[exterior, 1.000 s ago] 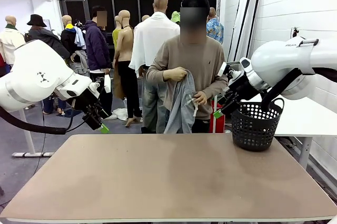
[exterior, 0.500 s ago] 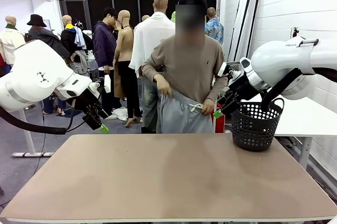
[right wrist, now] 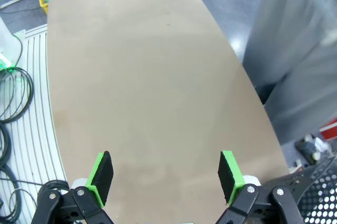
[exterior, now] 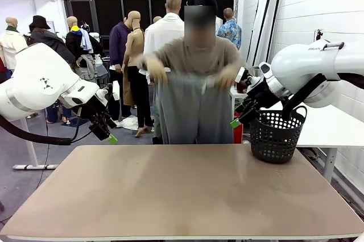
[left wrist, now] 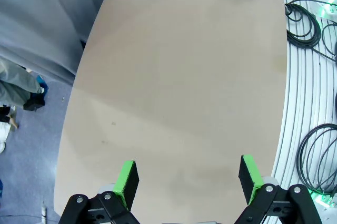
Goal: Fold the training pants.
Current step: Grab both ends of the Training pants handed by a person.
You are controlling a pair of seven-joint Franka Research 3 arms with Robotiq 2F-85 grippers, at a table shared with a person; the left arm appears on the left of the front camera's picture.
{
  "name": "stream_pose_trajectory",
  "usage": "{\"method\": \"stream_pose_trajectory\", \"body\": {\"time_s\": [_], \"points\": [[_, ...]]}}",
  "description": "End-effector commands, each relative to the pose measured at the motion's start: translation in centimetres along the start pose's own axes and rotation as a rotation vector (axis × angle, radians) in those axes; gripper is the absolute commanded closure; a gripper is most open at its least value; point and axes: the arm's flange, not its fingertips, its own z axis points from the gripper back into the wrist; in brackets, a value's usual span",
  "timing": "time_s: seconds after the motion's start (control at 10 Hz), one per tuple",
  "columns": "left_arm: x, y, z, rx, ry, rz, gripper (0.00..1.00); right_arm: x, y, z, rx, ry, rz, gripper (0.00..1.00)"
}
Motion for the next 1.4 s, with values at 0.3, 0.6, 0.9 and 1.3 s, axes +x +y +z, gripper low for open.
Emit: {"method": "stream_pose_trajectory", "body": {"time_s": [0.3,0.6,0.9,1.3], "points": [[-0.08,0.22,0.21,-0.017,-0.014,0.001,0.00,-0.03,-0.05,-0.14,0.016,-0.028,-0.008,0.00],[-0.08,0.22,0.21,-0.017,-0.014,0.001,0.00,-0.03,-0.05,-0.14,0.016,-0.028,-0.008,0.00],[-0.08,0.22,0.21,-0.017,-0.014,0.001,0.00,-0.03,-0.05,-0.14,0.016,-0.028,-0.008,0.00],[-0.08,0.22,0.21,-0.017,-0.014,0.001,0.00,-0.03,-0.05,-0.14,0.016,-0.028,-0.008,0.00]]}}
